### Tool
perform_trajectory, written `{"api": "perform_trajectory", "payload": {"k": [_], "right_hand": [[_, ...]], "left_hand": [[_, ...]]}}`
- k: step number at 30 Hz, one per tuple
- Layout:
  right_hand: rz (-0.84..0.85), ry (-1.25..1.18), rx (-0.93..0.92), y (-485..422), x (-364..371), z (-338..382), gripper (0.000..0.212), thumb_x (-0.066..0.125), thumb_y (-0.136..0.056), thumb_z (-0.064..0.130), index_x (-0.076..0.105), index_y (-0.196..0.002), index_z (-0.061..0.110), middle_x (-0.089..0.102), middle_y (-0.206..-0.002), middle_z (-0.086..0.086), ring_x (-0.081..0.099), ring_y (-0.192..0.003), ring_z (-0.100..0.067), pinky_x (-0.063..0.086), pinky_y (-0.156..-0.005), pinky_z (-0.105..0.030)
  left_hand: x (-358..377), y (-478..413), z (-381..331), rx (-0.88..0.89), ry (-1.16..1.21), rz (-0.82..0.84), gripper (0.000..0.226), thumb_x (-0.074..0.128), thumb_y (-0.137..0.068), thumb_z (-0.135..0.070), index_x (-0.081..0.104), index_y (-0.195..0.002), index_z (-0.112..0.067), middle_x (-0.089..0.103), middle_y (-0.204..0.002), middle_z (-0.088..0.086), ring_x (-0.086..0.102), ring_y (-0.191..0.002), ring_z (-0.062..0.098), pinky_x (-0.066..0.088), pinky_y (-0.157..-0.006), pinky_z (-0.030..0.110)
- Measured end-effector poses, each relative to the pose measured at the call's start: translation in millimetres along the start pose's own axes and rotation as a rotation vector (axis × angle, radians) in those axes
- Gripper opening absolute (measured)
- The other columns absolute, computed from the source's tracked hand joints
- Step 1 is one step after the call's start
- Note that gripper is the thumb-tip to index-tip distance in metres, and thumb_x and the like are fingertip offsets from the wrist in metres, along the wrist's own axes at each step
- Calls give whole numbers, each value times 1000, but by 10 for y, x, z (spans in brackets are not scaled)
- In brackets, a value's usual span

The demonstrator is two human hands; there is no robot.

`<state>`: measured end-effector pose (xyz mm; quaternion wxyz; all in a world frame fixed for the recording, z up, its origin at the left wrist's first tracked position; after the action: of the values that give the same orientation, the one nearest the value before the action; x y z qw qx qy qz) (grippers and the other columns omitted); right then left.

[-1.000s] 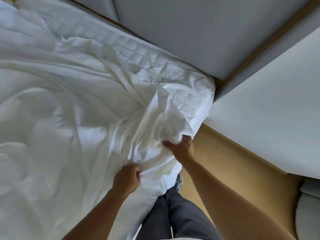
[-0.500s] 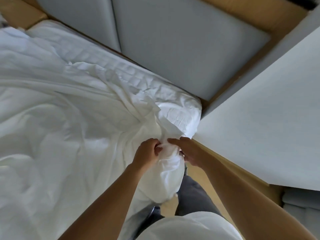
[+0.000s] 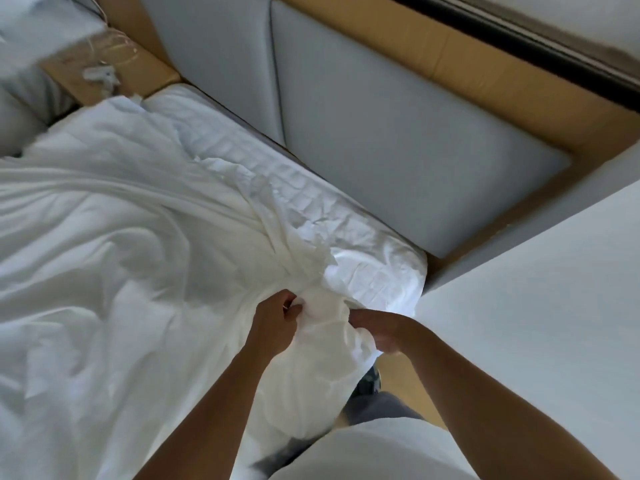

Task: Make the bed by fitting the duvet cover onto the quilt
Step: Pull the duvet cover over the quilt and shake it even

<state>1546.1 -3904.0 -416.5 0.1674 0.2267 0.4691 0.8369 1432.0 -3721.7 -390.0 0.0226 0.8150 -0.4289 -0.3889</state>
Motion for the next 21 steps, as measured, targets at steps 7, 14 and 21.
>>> {"api": "perform_trajectory", "payload": {"k": [7, 14, 21], "right_hand": [[149, -432, -193, 188, -81, 540, 32, 73, -84, 21, 74, -113, 7, 73, -91, -7, 72, -80, -21, 59, -70, -31], [-243, -620, -71, 134, 162, 82, 39, 55, -95, 40, 69, -84, 5, 62, -85, -18, 62, -76, -36, 52, -65, -46], [-298, -441, -150, 418, 530, 333, 35, 43, -106, 34, 60, -87, 9, 64, -58, -7, 59, -65, -26, 51, -63, -31]], "left_hand": [[-270, -13, -61, -53, 1, -73, 20, 60, -98, -15, 59, -81, -25, 65, -80, -5, 64, -75, 23, 57, -73, 37], [-381, -20, -89, 17, 36, -31, 9, 63, -97, -14, 65, -87, -14, 65, -83, -3, 65, -80, 25, 59, -79, 50], [-454, 51, -88, 146, 32, 37, 15, 66, -96, -20, 64, -86, -9, 67, -83, 4, 66, -80, 28, 59, -76, 48]]}}
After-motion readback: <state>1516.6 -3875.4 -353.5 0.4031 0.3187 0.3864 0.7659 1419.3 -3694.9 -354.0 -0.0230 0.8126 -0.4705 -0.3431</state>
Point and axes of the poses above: each hand's wrist, its own y-axis away from the middle knuckle, its own x-axis out of the palm, z = x × y, the point moved 7 cm from there along -y, towards the middle knuckle
